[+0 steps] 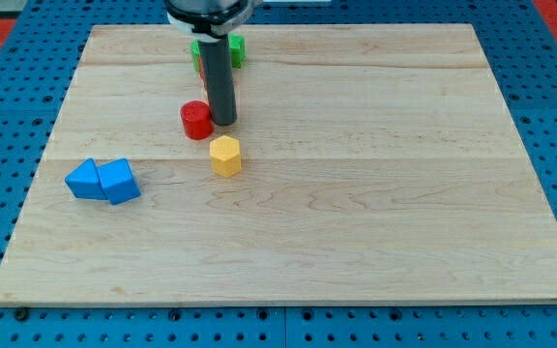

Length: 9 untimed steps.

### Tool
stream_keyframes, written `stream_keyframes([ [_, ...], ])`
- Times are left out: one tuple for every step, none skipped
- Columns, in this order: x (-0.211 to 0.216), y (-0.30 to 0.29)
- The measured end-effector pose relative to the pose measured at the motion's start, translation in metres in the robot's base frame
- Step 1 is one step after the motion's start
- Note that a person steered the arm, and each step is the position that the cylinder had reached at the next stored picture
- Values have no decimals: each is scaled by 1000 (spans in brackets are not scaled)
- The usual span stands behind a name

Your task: Place the yellow heart to the right side of the red star

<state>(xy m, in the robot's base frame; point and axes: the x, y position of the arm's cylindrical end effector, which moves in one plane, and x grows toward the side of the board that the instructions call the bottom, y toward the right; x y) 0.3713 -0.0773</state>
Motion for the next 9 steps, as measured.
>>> stream_keyframes([
  [-3,-72],
  [-13,-43],
  [-14,22],
  [-14,59],
  [-8,68],
  [8,45],
  [-1,1],
  [-9,-22],
  [-28,-36],
])
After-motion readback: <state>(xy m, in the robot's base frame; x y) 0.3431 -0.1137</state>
